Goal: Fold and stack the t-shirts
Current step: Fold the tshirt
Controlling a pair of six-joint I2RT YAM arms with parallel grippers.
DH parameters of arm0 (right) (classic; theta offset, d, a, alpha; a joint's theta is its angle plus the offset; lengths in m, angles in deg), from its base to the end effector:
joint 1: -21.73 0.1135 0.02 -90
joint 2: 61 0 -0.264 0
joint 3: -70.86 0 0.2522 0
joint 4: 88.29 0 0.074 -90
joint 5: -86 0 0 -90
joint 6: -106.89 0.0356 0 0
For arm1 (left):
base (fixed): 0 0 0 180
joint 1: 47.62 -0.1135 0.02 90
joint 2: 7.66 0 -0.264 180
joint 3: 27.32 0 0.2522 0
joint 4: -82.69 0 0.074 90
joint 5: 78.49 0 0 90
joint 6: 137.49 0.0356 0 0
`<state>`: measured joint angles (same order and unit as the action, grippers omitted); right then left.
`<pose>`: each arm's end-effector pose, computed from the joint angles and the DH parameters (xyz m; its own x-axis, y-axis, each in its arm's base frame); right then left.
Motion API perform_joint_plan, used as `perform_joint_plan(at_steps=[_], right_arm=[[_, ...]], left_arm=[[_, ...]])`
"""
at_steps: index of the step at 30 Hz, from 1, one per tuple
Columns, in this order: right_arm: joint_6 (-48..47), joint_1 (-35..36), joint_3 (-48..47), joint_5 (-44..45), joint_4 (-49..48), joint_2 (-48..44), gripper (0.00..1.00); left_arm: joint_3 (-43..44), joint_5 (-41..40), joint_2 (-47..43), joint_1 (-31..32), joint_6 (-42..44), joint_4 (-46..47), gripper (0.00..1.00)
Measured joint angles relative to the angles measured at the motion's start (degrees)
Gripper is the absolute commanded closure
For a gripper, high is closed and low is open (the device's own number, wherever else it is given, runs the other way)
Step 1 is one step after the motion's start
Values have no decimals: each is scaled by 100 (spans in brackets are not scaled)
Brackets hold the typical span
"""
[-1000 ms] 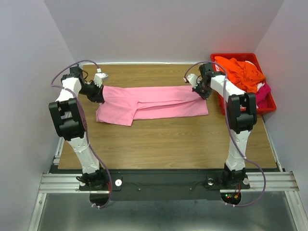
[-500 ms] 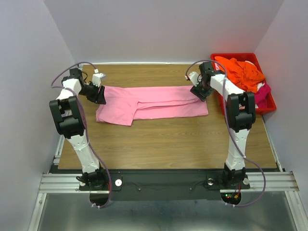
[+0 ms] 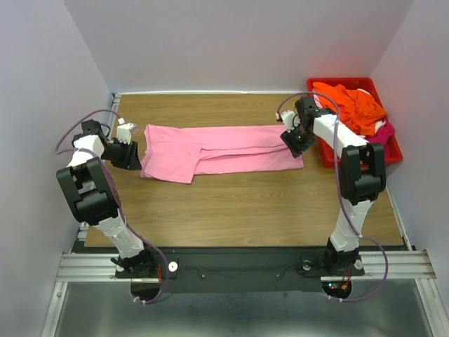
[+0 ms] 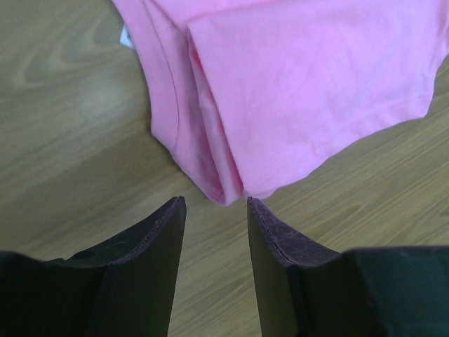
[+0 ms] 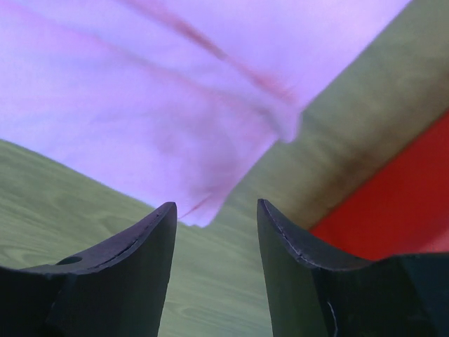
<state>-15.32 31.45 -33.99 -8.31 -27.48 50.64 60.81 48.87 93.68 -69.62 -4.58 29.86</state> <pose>0.4032 0.0718 0.2278 -0.6662 -0.6534 -0.3595 -0.6521 0.7443 -0.1443 0.3409 0.1144 0.2212 -0.6677 0.3139 -0.6750 0.5261 0.8405 -0.1297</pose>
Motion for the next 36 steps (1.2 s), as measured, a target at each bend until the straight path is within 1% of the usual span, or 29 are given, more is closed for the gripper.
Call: perform_joint_plan(at_steps=[2, 10, 14, 16, 17, 18, 19, 20, 21, 22, 23, 24, 26, 27, 31, 36], right_arm=[[210, -11, 199, -46, 87, 74, 43], [686, -190, 214, -70, 140, 330, 42], [841, -275, 273, -114, 127, 330, 44], [896, -299, 363, -166, 127, 337, 47], [931, -302, 424, -199, 140, 352, 48], [938, -302, 461, -223, 133, 361, 54], [955, -302, 511, -251, 144, 389, 57], [970, -302, 549, -282, 136, 409, 61], [973, -302, 568, -302, 136, 433, 65], [994, -302, 570, -354, 142, 433, 76], [1005, -302, 570, -372, 140, 433, 81], [1001, -306, 570, -387, 138, 435, 90], [1014, -321, 577, -431, 142, 435, 98], [1016, -328, 579, -431, 140, 433, 99], [992, -376, 723, -424, 59, 343, 99], [822, -413, 1285, -308, 44, -42, 99]], left_arm=[[-120, -57, 52, -39, -26, 13, 48], [-153, -68, 391, -68, -81, 105, 46], [-153, -24, 597, -63, -87, 127, 46], [-153, -15, 684, -63, -101, 142, 46], [-153, -7, 697, -63, -103, 153, 51], [-153, 2, 710, -63, -105, 162, 54], [-153, 11, 715, -63, -114, 166, 58], [-153, 15, 717, -63, -116, 164, 68], [-153, 17, 719, -63, -131, 164, 74], [-153, 26, 726, -63, -114, 162, 88], [-153, 33, 732, -63, -111, 157, 95], [-153, 37, 737, -63, -138, 142, 100], [-153, 39, 743, -63, -52, 109, 100], [-164, 33, 743, -66, -37, 98, 100], [-385, -31, 675, -170, 76, 17, 100], [-791, -170, 302, -378, 319, -264, 100]])
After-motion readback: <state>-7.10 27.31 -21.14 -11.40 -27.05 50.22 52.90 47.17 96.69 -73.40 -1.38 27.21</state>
